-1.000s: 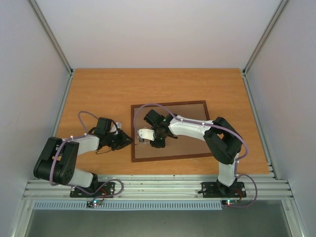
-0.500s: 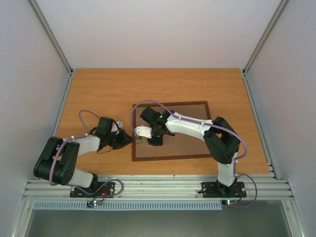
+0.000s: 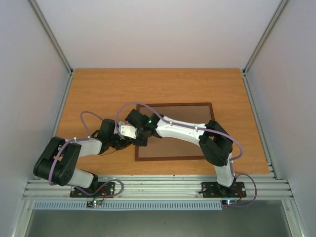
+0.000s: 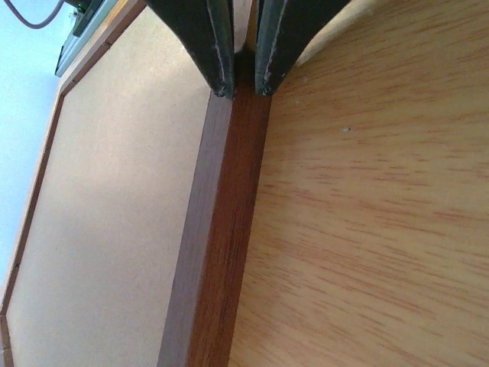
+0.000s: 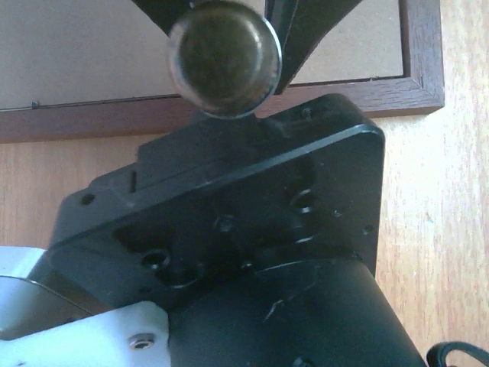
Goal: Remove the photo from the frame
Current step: Release the photo frame item from the photo frame.
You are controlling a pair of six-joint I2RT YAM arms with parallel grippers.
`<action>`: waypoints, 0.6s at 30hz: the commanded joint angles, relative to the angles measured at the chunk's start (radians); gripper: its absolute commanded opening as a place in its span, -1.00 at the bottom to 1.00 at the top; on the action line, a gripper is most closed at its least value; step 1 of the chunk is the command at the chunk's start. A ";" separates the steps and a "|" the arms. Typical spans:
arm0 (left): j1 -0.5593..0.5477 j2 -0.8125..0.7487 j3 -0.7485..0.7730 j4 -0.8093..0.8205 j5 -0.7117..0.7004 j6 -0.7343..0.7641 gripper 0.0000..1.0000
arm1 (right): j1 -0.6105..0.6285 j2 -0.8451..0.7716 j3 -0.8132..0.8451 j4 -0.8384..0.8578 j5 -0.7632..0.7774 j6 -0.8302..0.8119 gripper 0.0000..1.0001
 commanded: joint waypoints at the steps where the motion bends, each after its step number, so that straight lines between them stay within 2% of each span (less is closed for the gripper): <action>1: -0.051 0.023 -0.052 -0.002 0.031 -0.028 -0.81 | 0.047 0.057 0.056 0.146 -0.059 0.058 -0.98; 9: -0.054 -0.032 -0.080 -0.009 0.006 -0.060 -0.82 | 0.062 0.036 0.059 0.140 -0.011 0.109 -0.98; 16: -0.053 -0.231 -0.068 -0.165 -0.105 -0.062 -0.67 | 0.060 -0.157 -0.134 0.232 0.052 0.119 -0.98; 18: -0.051 -0.307 -0.064 -0.252 -0.143 -0.073 -0.64 | 0.059 -0.217 -0.208 0.280 0.051 0.137 -0.98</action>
